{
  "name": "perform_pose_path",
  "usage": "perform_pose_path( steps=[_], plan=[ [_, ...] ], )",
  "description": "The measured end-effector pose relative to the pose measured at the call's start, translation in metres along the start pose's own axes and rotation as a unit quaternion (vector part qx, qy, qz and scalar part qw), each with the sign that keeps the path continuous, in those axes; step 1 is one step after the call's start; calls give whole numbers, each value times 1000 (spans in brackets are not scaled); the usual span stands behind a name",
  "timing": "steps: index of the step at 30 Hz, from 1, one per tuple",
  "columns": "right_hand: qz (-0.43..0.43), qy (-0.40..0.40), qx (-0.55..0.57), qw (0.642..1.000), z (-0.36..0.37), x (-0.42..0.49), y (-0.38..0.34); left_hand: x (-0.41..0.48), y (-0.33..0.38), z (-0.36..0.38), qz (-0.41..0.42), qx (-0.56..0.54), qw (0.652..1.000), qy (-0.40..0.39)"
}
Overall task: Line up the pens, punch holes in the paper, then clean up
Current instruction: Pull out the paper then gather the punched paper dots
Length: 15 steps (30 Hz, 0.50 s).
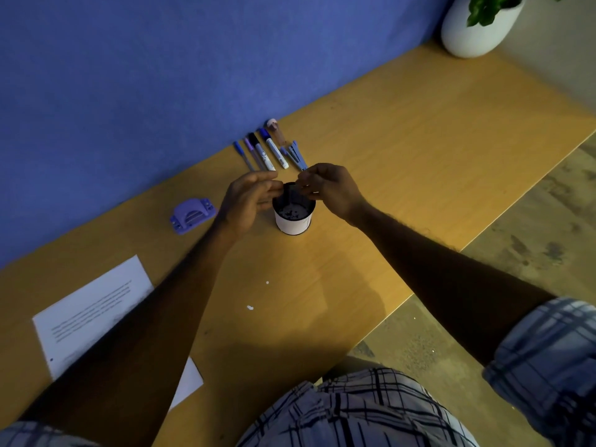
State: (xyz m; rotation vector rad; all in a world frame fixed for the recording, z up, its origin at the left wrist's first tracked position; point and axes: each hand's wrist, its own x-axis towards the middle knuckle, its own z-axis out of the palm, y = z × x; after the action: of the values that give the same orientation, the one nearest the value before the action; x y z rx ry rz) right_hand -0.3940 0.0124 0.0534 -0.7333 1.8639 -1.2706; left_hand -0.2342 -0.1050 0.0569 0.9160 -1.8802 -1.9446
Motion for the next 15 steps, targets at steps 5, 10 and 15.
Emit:
perform_pose_path(
  steps=[5,10,15],
  plan=[
    [-37,29,15,999,9,-23,2,-29,-26,-22,2,32,998,48],
    [-90,-9,-67,994,37,-59,29,-67,-76,-39,-16,156,983,90],
    [-54,-47,-138,988,69,-77,66,-104,-121,-45,-36,291,952,89]
  ],
)
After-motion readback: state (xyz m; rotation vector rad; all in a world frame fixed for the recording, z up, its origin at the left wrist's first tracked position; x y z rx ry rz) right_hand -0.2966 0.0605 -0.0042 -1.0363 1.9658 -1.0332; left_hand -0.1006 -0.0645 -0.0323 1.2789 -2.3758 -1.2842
